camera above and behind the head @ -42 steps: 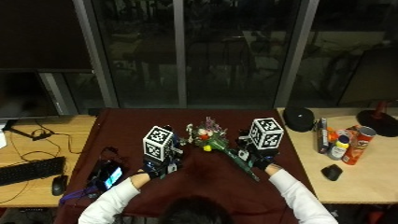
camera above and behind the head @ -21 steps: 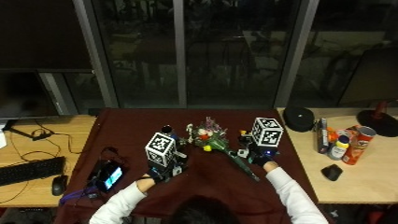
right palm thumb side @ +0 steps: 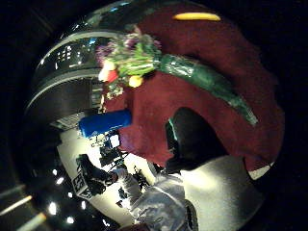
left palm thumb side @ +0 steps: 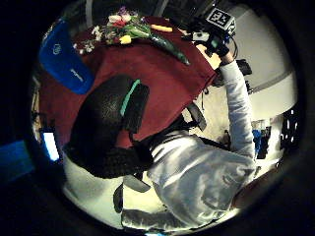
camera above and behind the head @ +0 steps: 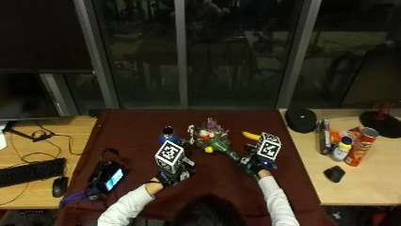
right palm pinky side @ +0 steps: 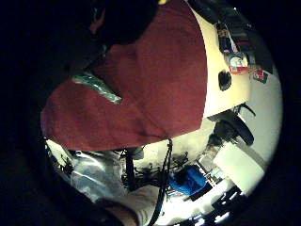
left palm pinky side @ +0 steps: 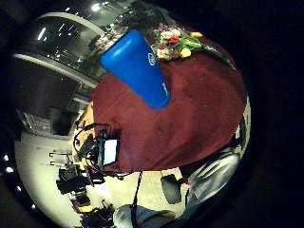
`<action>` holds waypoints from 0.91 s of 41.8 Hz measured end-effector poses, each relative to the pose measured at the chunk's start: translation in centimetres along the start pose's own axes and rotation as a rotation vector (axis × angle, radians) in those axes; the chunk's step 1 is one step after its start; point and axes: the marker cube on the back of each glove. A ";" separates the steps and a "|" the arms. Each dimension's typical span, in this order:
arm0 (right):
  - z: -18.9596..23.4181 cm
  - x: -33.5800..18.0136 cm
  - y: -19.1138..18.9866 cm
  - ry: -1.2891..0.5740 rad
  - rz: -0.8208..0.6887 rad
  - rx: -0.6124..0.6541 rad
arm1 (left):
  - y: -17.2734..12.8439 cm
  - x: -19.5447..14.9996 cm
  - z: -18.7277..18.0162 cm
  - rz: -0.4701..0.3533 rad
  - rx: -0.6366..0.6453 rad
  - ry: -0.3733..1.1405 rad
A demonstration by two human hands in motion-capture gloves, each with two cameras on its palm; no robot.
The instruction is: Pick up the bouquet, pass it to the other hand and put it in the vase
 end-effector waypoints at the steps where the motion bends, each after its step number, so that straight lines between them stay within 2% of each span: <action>1: 0.4 0.2 -0.4 0.002 0.012 -0.001 | 0.6 0.7 0.4 0.002 -0.047 0.048; 2: 0.7 0.3 -0.6 0.005 0.026 0.003 | 0.6 0.9 0.6 0.003 -0.052 0.057; 5: 1.6 0.6 -1.3 0.027 0.084 0.040 | -0.8 0.0 0.8 0.006 0.039 -0.016; 8: 1.8 0.2 -0.6 0.055 0.098 0.103 | 0.4 1.0 1.4 0.009 -0.049 0.069; 11: 2.1 -0.9 0.6 0.027 0.034 0.131 | 1.4 1.4 1.6 0.000 -0.109 0.103; 13: 3.2 -1.0 0.5 0.007 0.049 0.060 | 1.6 1.3 1.7 -0.006 -0.122 0.090; 17: 5.6 0.1 0.0 0.013 0.193 -0.176 | 1.6 1.3 2.0 -0.005 -0.117 0.090; 20: 6.8 0.4 -1.7 0.004 0.165 -0.084 | 1.6 1.5 2.1 -0.001 -0.119 0.086; 23: 6.5 -0.8 -0.3 -0.031 0.098 -0.040 | 1.7 1.7 2.2 0.001 -0.137 0.068; 27: 7.5 0.1 -1.8 0.065 0.160 0.017 | 1.7 1.9 2.1 0.011 -0.140 0.066; 31: 6.4 -1.5 0.7 0.123 0.141 0.073 | 1.8 2.1 1.7 0.009 -0.154 0.066; 38: 5.7 -2.3 1.1 0.210 0.181 0.120 | 1.0 2.4 2.1 0.010 -0.156 0.065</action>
